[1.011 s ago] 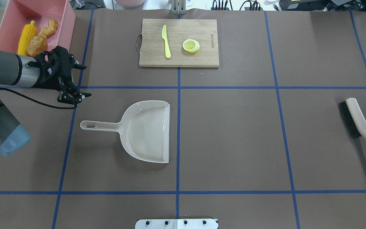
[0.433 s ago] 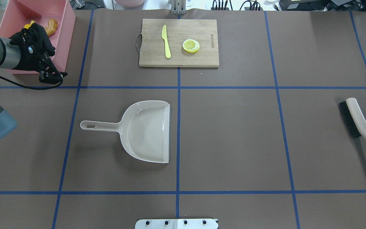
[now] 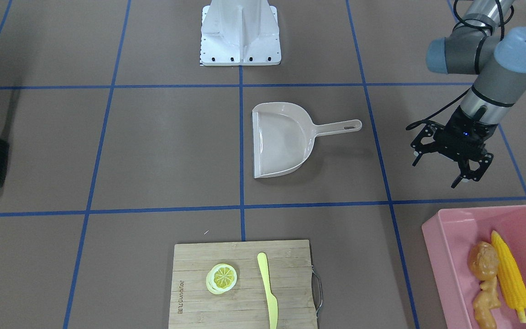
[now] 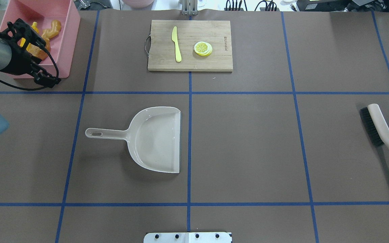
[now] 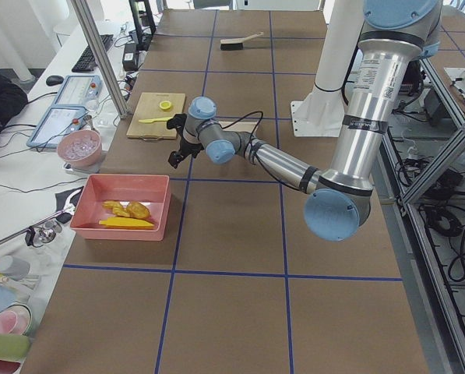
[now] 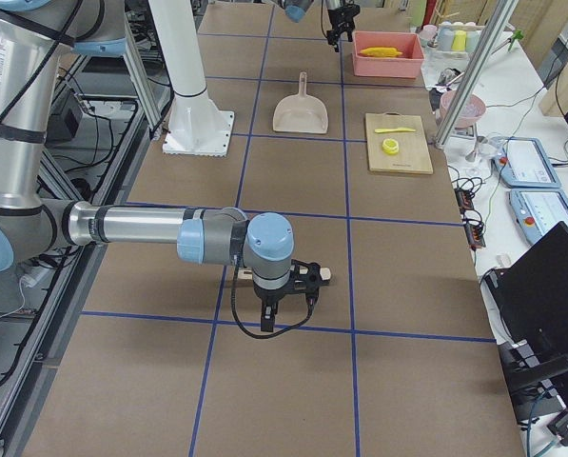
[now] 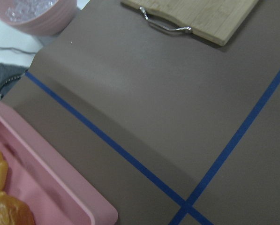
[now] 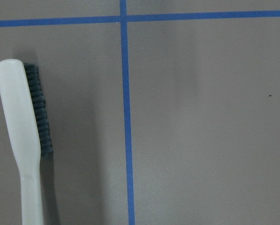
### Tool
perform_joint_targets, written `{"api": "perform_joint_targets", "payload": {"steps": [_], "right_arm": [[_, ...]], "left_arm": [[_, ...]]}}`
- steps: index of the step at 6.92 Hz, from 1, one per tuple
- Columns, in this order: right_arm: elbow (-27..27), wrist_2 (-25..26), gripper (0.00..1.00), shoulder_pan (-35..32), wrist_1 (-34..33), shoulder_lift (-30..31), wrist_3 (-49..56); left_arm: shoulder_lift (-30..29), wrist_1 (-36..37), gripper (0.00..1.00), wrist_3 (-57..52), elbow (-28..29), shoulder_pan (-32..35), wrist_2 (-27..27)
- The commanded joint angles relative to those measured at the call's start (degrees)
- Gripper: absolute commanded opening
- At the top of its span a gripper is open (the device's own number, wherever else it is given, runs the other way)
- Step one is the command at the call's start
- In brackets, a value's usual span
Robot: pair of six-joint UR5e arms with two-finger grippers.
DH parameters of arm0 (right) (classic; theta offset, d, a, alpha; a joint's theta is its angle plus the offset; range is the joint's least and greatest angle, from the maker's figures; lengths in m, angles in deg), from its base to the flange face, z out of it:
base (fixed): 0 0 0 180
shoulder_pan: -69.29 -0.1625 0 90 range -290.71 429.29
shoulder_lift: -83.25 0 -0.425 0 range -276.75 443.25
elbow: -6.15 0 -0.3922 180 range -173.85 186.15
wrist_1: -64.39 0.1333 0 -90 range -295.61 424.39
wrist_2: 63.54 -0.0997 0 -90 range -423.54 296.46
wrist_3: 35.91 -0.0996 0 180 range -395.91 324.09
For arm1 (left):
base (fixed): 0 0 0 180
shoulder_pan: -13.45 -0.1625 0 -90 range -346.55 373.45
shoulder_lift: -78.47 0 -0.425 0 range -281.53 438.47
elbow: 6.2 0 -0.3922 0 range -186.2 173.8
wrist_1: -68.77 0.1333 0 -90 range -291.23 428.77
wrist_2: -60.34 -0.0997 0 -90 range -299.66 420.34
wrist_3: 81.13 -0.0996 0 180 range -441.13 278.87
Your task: Sweep and dump trash into bin
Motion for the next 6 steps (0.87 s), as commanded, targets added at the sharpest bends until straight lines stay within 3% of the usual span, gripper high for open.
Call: {"api": "perform_joint_targets", "payload": {"steps": [1,6], "right_arm": [[0.11,0.0,1.0,0.0,-0.09,0.0,0.0],[0.2,-1.06,1.0,0.0,0.0,0.44,0.0]], "left_arm": [[3.86,4.81,0.98,1.11,0.51,7.95,13.73],[15.38,4.38,0.98,-0.03,0.17,21.22,15.71]]}}
